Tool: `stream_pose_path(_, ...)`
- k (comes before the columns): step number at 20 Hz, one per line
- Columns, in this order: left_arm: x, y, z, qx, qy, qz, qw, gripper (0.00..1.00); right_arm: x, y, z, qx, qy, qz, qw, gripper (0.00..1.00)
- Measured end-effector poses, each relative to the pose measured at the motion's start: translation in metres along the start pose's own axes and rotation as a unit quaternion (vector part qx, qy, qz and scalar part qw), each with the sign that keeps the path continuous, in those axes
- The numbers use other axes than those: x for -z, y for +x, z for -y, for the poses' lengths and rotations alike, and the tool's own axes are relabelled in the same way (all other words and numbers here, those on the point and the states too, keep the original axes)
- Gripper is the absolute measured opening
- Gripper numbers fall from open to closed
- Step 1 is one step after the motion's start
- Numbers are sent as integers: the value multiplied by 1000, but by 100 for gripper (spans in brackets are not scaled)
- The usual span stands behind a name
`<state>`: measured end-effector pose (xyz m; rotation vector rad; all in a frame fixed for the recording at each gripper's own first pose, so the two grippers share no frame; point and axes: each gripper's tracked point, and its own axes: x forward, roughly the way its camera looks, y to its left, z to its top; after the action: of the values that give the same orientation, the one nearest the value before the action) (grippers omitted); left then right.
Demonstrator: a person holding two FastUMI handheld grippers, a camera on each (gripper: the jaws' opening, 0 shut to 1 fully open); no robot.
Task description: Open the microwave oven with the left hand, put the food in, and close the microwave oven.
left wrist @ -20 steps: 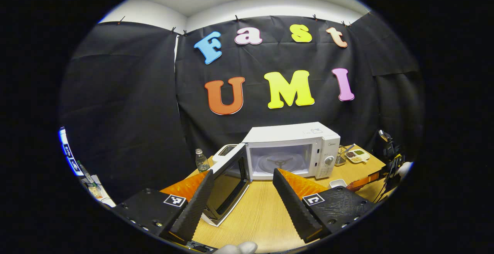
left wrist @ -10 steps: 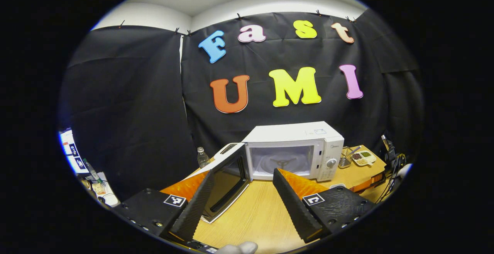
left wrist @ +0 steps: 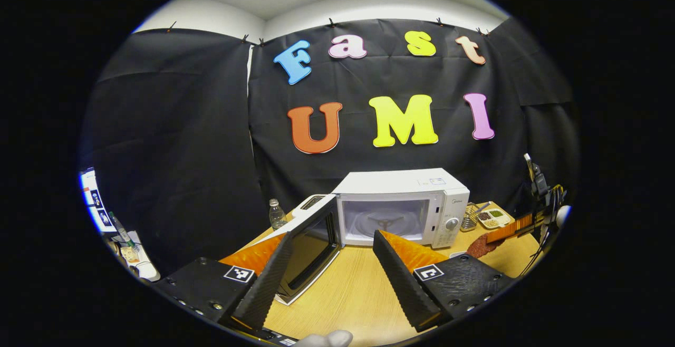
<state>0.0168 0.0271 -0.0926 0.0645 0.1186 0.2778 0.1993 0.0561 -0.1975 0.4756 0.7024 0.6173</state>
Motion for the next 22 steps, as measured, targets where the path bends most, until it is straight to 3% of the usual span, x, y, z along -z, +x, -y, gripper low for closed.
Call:
stream_pose_path(5,7,6,-45,36,4,-6,999,94,-29,34,-62,-16,62,117,991,10)
stream_pose_path(6,7,6,-55,41,5,-6,999,94,-32,45,-72,-19,79,140,987,10)
stream_pose_path(7,8,7,-65,46,6,-6,999,94,-33,57,-79,-21,95,159,983,1)
stream_pose_path(8,8,6,-76,50,8,-6,999,94,-36,70,-84,-21,111,181,977,10)
stream_pose_path(12,13,6,-115,54,16,-4,998,94,-47,131,-98,-22,181,250,951,9)
stream_pose_path(18,23,14,-154,47,24,-9,999,94,-64,229,-89,24,218,299,929,10)
stream_pose_path(22,22,23,-169,37,30,-6,999,94,-81,279,-67,89,201,322,921,10)
